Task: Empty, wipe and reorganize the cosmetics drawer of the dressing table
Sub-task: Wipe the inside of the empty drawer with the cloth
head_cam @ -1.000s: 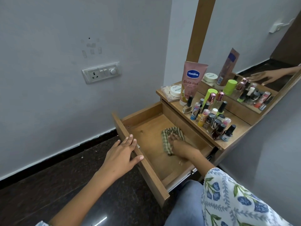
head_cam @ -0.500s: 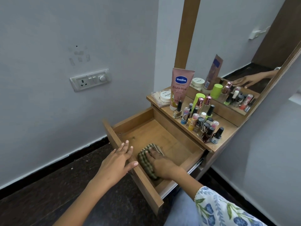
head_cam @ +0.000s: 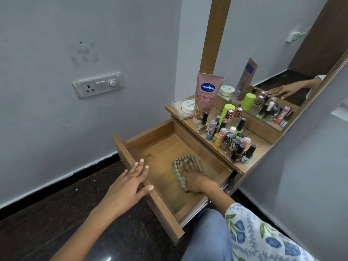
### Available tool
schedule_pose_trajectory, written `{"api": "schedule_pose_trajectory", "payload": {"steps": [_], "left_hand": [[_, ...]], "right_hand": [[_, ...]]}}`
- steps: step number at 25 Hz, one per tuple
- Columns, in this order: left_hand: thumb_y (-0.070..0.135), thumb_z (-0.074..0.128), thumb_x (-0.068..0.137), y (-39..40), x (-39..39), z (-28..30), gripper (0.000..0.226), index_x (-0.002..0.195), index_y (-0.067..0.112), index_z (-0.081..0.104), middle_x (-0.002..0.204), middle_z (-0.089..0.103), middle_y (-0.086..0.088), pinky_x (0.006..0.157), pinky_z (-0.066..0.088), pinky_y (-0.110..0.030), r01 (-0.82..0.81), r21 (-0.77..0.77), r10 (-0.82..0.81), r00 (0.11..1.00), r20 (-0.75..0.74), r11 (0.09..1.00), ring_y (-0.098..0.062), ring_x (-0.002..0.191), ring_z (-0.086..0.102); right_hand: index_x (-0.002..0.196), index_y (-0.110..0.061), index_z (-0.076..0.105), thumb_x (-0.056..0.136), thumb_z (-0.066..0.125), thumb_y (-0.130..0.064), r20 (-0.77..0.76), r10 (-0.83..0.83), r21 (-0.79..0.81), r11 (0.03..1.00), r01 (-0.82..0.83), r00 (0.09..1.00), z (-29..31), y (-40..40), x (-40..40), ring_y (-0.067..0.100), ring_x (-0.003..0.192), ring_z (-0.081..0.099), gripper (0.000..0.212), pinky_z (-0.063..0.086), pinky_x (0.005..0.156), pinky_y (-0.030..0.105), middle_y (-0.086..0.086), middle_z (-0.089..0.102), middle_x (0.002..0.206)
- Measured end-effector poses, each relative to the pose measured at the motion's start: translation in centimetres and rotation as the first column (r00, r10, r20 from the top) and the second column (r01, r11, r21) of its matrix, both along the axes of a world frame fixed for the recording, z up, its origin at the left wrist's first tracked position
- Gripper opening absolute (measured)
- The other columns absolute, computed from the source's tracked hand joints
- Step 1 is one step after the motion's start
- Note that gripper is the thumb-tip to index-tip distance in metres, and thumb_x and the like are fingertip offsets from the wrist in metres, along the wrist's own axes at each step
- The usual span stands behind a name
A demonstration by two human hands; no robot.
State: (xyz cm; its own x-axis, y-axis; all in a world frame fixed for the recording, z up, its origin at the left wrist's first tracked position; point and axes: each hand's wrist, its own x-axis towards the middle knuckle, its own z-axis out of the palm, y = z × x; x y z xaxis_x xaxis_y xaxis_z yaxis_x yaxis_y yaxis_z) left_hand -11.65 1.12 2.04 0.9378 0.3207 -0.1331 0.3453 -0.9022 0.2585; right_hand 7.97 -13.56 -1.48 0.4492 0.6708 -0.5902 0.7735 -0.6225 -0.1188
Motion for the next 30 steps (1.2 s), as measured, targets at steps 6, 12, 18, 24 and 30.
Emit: {"api": "schedule_pose_trajectory", "payload": {"steps": [6,12,18,24,30], "left_hand": [[0.055,0.03,0.095,0.0,-0.1,0.2,0.071,0.151,0.021,0.002,0.147,-0.024,0.006,0.117,0.001,-0.03,0.0,0.024,0.0,1.0,-0.023,1.0,-0.005,0.138,-0.017],[0.054,0.034,0.095,-0.1,-0.2,0.4,0.069,0.151,0.023,0.005,0.147,-0.022,0.008,0.117,0.0,-0.03,-0.014,-0.016,0.014,1.0,-0.014,1.0,-0.003,0.135,-0.019],[0.054,0.032,0.095,-0.4,-0.2,0.3,0.068,0.151,0.024,0.006,0.147,-0.022,0.009,0.117,-0.001,-0.031,-0.01,0.004,0.01,1.0,-0.005,1.0,-0.003,0.135,-0.018],[0.054,0.033,0.095,-0.1,-0.2,0.2,0.067,0.151,0.025,0.008,0.148,-0.021,0.008,0.117,-0.002,-0.033,-0.012,0.0,0.012,1.0,-0.007,1.0,-0.002,0.135,-0.018],[0.054,0.032,0.095,-0.2,-0.3,0.3,0.068,0.151,0.025,0.006,0.148,-0.021,0.01,0.117,-0.004,-0.033,-0.022,-0.004,0.022,1.0,-0.004,1.0,-0.003,0.135,-0.019]], "right_hand": [[0.152,-0.019,-0.007,0.097,0.045,-0.021,-0.077,0.246,0.086,0.967,-0.239,0.966,-0.5,2.3,-3.9,0.022,0.146,-0.019,0.076,-0.001,0.117,0.047,0.003,-0.021,0.158],[0.148,-0.017,-0.022,0.099,0.04,-0.035,0.077,0.108,0.018,0.994,-0.11,0.991,-0.5,4.4,-0.3,0.025,0.142,-0.028,0.081,-0.01,0.117,0.052,0.003,-0.03,0.155],[0.15,-0.009,-0.011,0.101,0.033,-0.026,0.07,-0.251,0.051,0.967,0.248,0.965,0.9,1.8,1.2,0.025,0.148,-0.006,0.069,0.01,0.12,0.042,0.006,-0.018,0.159],[0.106,-0.004,0.06,0.094,0.045,-0.008,0.039,-0.307,0.168,0.94,0.297,0.951,3.2,0.6,-4.0,0.031,0.11,0.058,0.019,0.049,0.089,0.036,0.016,0.06,0.121],[0.152,-0.014,0.01,0.095,0.051,-0.012,0.035,-0.151,0.028,0.988,0.15,0.988,0.7,1.2,-6.5,0.035,0.147,0.002,0.07,0.019,0.116,0.047,0.02,-0.006,0.159]]}}
